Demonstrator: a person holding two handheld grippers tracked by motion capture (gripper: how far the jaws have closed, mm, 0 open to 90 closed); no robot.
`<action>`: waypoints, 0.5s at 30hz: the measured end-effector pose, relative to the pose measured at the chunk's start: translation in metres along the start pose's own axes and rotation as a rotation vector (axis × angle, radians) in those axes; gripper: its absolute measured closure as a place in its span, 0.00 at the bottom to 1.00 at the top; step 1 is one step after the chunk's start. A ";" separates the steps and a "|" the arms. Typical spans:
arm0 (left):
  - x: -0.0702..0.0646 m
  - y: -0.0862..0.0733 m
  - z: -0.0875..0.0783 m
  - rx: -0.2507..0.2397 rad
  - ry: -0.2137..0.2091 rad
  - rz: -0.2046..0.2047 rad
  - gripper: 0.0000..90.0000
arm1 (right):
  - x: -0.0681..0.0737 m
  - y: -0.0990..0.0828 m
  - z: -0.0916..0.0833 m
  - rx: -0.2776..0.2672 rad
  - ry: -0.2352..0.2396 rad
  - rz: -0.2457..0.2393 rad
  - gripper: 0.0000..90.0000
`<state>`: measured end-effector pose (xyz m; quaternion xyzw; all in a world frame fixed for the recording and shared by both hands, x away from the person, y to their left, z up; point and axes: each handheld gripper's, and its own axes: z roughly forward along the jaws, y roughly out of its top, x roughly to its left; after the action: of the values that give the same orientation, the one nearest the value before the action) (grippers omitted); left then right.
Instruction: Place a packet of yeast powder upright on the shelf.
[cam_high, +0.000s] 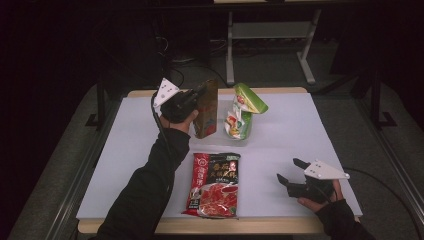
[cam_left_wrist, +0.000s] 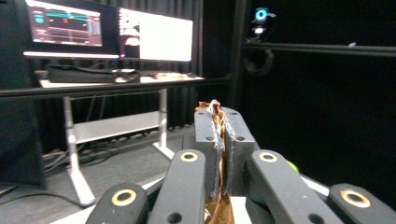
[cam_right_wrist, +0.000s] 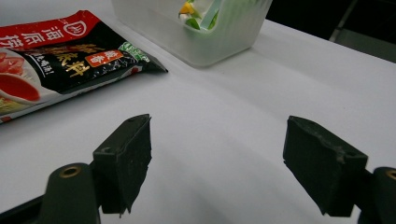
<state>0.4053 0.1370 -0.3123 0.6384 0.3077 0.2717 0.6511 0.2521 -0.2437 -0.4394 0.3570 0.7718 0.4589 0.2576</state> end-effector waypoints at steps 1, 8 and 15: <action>0.001 -0.001 0.004 0.002 0.006 -0.005 0.96 | 0.000 0.000 0.000 0.001 0.000 0.003 0.25; 0.002 -0.011 0.025 0.010 0.059 -0.020 0.96 | 0.002 0.001 0.002 0.004 0.013 -0.003 0.25; 0.000 -0.018 0.040 0.013 0.101 -0.036 0.96 | 0.002 0.000 0.002 0.008 0.017 0.002 0.25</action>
<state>0.4342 0.1099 -0.3307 0.6224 0.3533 0.2898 0.6355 0.2519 -0.2410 -0.4406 0.3547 0.7755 0.4591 0.2491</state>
